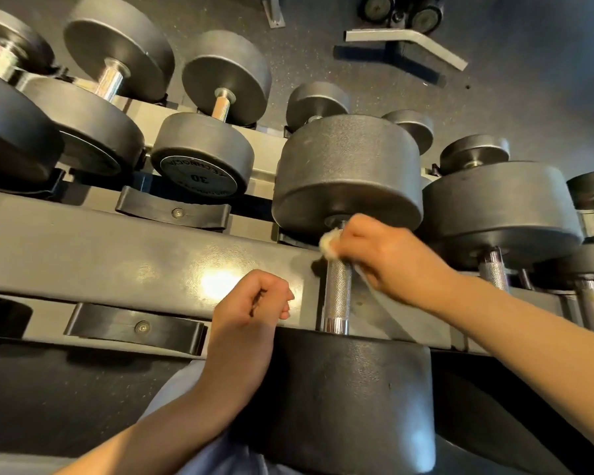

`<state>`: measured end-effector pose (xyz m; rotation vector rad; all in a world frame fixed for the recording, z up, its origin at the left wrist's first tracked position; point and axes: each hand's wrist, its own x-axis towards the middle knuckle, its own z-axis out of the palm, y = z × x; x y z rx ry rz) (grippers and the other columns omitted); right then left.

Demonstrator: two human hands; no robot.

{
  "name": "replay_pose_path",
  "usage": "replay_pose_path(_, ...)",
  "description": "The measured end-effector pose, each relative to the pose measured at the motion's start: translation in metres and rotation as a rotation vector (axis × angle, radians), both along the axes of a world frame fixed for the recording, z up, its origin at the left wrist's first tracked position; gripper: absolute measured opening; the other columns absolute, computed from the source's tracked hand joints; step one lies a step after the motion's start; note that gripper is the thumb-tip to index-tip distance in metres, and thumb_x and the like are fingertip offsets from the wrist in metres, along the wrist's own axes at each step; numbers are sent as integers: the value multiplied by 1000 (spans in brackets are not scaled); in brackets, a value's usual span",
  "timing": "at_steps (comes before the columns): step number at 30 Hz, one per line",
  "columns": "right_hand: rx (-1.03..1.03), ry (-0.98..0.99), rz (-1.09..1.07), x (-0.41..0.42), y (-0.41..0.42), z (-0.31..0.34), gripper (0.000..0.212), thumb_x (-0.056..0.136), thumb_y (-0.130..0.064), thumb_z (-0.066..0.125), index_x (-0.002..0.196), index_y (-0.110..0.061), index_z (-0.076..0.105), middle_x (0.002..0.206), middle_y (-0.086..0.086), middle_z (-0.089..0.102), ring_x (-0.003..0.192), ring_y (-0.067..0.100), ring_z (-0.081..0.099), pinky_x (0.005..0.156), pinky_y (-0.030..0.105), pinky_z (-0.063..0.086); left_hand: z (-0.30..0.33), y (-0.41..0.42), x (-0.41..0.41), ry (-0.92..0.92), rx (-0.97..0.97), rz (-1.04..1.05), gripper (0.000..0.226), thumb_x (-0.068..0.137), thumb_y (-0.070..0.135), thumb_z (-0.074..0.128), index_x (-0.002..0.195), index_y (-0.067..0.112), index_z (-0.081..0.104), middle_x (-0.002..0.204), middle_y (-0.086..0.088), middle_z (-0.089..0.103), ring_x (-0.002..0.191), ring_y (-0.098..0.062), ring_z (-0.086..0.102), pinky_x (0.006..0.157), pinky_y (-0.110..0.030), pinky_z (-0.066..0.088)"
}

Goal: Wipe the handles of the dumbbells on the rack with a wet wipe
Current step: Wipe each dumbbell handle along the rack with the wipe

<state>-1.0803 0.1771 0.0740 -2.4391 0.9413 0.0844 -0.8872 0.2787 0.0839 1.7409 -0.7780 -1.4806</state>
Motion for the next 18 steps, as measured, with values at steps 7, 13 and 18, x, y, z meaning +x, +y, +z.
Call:
replay_pose_path(7,79,-135,-185,-10,12,-5,31,90,-24,48,110,-13,69,97,1,56,81,11,55,68,19,46,2,-1,-1,38,38,34,21,90,12,51,73,16,62,67,8,61,67,-1,55,65,-10,42)
replay_pose_path(13,472,-273,-203,-10,38,4,25,85,-34,64,96,-15,76,86,-6,64,77,6,61,69,24,51,4,-3,-2,65,56,-10,19,90,14,52,74,16,62,69,7,61,68,-3,56,70,-20,42)
replay_pose_path(18,270,-349,-530,2,30,-8,3,84,-11,69,86,-10,69,80,-15,59,72,2,57,65,13,42,3,-3,-1,47,44,-10,20,90,13,52,73,17,62,68,7,61,69,-4,56,69,-19,42)
